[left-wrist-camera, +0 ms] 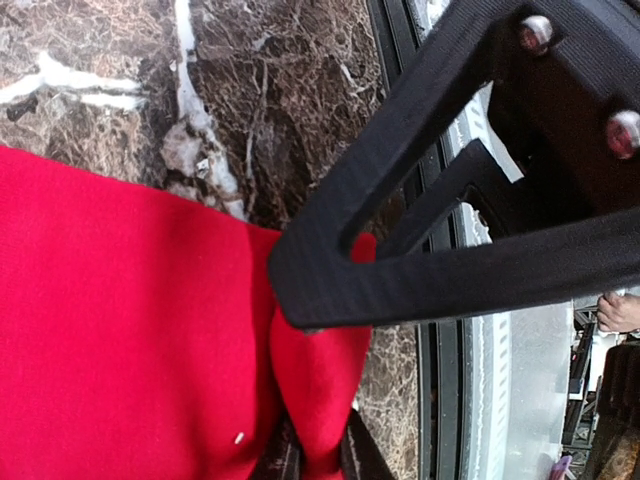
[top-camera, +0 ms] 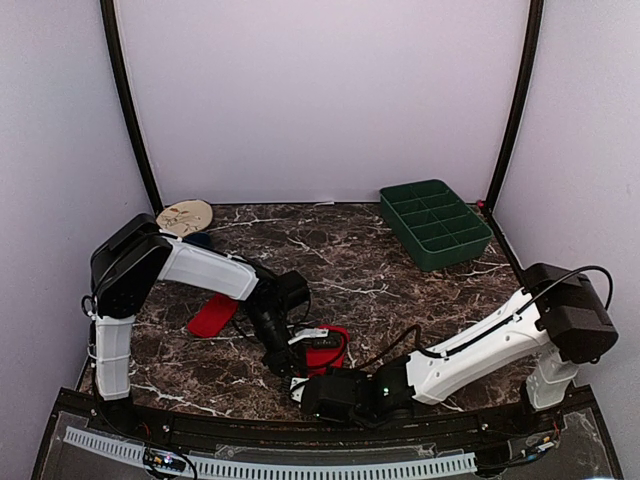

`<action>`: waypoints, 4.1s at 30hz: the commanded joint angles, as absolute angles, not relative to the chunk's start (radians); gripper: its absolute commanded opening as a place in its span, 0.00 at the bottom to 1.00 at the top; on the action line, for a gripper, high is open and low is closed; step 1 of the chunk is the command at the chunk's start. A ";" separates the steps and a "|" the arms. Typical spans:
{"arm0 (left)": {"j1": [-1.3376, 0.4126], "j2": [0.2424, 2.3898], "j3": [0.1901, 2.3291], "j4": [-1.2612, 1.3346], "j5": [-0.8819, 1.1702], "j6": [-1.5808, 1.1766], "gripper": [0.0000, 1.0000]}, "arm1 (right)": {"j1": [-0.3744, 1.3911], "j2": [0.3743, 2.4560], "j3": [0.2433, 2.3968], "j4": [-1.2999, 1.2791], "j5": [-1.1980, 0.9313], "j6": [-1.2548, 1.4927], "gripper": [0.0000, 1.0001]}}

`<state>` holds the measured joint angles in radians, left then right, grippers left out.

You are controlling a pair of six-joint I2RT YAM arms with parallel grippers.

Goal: Roll the socks
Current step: Roll the sock at the center of the board.

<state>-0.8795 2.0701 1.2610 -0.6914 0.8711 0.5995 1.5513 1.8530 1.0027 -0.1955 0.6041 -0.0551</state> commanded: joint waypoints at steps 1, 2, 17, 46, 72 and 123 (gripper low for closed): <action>-0.874 2.086 1.282 -0.727 0.889 0.619 0.16 | 1.507 1.879 0.988 -0.315 0.485 -0.088 0.51; -0.874 2.087 1.284 -0.727 0.891 0.616 0.17 | 1.502 1.884 0.991 -0.317 0.470 -0.089 0.47; -0.840 2.076 1.258 -0.664 0.879 0.496 0.36 | 1.450 1.885 0.994 -0.318 0.350 -0.085 0.16; -0.684 1.802 0.962 -0.280 0.784 0.262 0.41 | 1.335 1.826 1.021 -0.342 0.176 0.000 0.15; -0.887 1.601 0.759 0.245 0.529 0.229 0.45 | 0.934 1.909 1.098 -0.498 -0.748 0.018 0.14; -1.043 1.876 0.986 -0.038 0.445 0.739 0.28 | 0.888 1.991 1.117 -0.530 -0.947 0.048 0.11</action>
